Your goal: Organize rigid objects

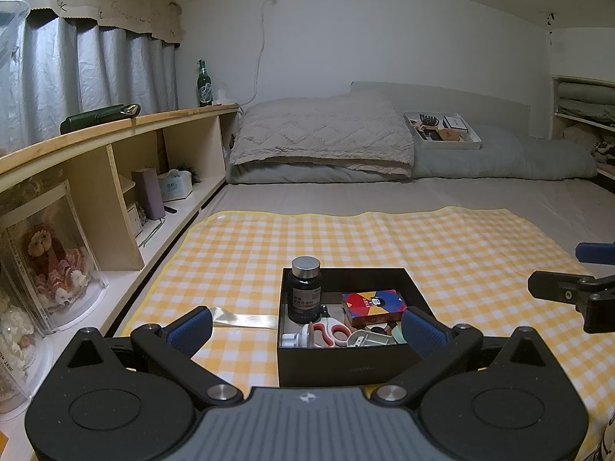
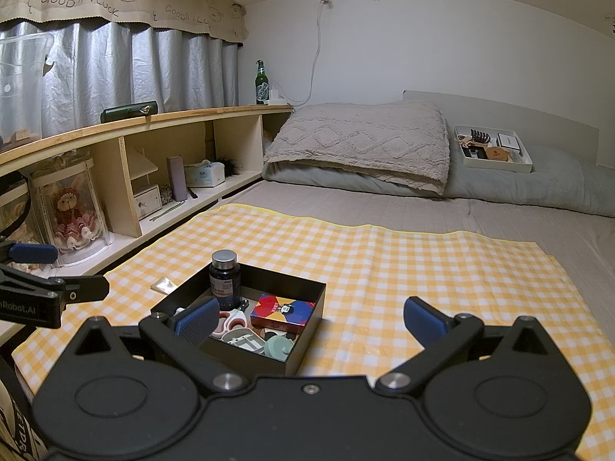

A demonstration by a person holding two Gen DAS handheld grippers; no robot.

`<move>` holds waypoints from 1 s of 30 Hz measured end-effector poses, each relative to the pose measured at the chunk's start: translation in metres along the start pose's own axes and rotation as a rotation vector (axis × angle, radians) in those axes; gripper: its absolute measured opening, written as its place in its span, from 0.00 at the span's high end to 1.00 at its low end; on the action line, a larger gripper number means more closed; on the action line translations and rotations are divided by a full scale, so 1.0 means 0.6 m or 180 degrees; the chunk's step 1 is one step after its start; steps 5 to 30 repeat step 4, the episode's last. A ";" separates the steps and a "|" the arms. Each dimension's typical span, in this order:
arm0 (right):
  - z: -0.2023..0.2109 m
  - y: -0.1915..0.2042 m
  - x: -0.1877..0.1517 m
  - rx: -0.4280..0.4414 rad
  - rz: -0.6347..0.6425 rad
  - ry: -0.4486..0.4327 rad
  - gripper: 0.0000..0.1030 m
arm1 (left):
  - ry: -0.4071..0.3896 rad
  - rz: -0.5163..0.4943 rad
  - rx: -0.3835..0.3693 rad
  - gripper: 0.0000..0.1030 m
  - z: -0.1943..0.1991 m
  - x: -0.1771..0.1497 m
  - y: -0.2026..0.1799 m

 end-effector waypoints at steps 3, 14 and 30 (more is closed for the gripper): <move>-0.001 0.001 0.000 -0.0003 -0.0002 -0.0001 0.00 | 0.0007 0.0006 0.0006 0.00 0.000 0.000 0.001; 0.000 0.001 0.000 -0.0003 -0.0003 -0.0001 0.00 | 0.0010 0.0010 0.0013 0.00 0.000 0.000 0.001; 0.000 0.001 0.000 -0.0003 -0.0003 -0.0001 0.00 | 0.0010 0.0010 0.0013 0.00 0.000 0.000 0.001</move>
Point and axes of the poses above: each gripper's, at about its wrist camera, not at the fingertips, and z roughly against the way its jaws point, y to its left, x to its top, the point moved 7 cm from there along -z, roughly the way its jaws point, and after that the axes turned 7 degrees about -z, right-handed, at the moved point
